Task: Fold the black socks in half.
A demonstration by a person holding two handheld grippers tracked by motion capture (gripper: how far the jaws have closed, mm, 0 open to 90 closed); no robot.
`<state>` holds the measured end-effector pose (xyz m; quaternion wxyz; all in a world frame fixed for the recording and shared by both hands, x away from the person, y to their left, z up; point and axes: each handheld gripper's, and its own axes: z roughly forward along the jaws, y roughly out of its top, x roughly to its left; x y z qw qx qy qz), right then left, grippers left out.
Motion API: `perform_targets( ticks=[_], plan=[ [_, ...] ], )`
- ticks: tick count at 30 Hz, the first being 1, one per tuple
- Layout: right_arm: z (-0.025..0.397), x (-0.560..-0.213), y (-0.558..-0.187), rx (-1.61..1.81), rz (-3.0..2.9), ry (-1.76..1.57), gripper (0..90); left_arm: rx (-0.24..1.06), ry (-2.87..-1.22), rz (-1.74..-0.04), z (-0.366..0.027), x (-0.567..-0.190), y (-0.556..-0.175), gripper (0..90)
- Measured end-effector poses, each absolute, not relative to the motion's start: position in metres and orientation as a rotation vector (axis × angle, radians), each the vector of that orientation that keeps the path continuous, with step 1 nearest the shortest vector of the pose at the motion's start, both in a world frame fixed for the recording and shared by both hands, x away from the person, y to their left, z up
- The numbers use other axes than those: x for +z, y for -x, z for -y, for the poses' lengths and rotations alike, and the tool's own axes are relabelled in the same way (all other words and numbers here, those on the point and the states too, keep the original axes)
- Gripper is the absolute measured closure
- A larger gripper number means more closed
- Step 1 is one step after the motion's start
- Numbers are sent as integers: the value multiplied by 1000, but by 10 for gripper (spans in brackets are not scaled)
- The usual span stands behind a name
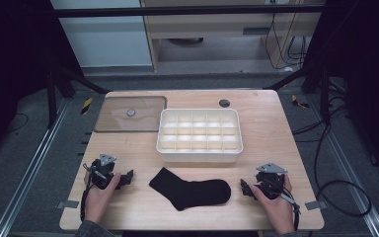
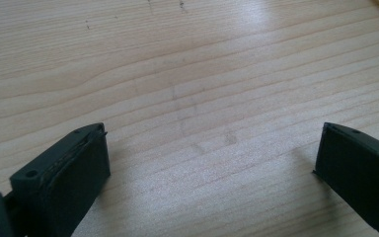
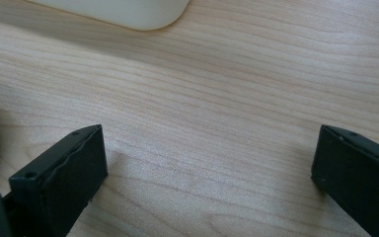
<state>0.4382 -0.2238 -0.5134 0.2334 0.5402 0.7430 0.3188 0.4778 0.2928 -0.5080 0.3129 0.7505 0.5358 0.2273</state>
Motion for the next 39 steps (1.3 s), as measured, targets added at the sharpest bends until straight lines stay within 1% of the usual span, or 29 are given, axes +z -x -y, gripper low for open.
perform_targets(
  ticks=[5,8,10,12,13,15,19,25,27,30,33,37,39],
  plan=[
    [224,-513,-438,881,-2041,-1490,11,558,-1959,-1414,-297,-506,-478,3],
    [224,-510,-437,875,-2046,-1499,95,513,-1942,-1378,-294,-501,-474,68],
    [224,-509,-435,887,-2048,-1506,120,507,-1942,-1353,-291,-498,-471,68],
    [225,-506,-434,901,-2051,-1515,171,483,-1948,-1323,-285,-495,-469,69],
    [225,-506,-434,901,-2051,-1515,171,483,-1948,-1323,-285,-495,-469,69],
    [224,-500,-430,959,-2041,-1516,241,454,-1950,-1284,-277,-491,-466,73],
    [220,-495,-425,1006,-2056,-1490,333,447,-1966,-1228,-266,-487,-460,75],
    [210,-487,-418,1093,-2105,-1443,439,425,-1972,-1215,-263,-487,-457,79],
    [206,-483,-415,1142,-2105,-1427,496,401,-1968,-1220,-263,-487,-457,88],
    [198,-476,-412,1225,-2113,-1409,550,398,-1978,-1214,-261,-488,-457,107],
    [187,-474,-410,1245,-2151,-1386,554,400,-1992,-1199,-257,-487,-456,118],
    [171,-476,-408,1214,-2218,-1366,517,396,-2007,-1192,-255,-488,-455,124],
    [165,-479,-408,1193,-2247,-1364,513,392,-2008,-1189,-255,-488,-455,124]
  ],
)
